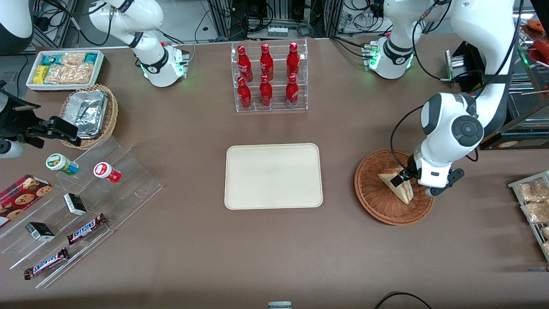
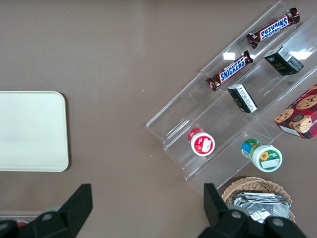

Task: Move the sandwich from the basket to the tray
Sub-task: 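Lower the open left gripper onto the wrapped sandwich and close it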

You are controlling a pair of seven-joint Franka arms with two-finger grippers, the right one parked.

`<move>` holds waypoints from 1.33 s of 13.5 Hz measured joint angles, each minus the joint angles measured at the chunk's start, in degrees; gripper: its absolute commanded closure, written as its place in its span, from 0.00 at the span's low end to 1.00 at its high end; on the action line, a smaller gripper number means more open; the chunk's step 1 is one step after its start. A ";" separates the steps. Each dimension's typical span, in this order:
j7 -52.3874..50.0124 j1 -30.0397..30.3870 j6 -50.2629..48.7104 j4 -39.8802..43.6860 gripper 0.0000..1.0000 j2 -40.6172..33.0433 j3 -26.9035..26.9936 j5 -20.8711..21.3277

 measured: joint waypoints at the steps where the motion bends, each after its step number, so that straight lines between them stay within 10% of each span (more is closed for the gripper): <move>1: -0.09 0.00 0.28 0.00 0.00 0.63 0.00 0.00; 7: -0.46 0.00 2.28 -0.03 0.02 4.61 0.00 0.00; 12: -3.69 -0.11 2.28 -0.56 0.93 5.43 -0.11 0.00; 18: -3.96 -0.11 2.22 -0.47 1.00 5.15 -0.11 0.18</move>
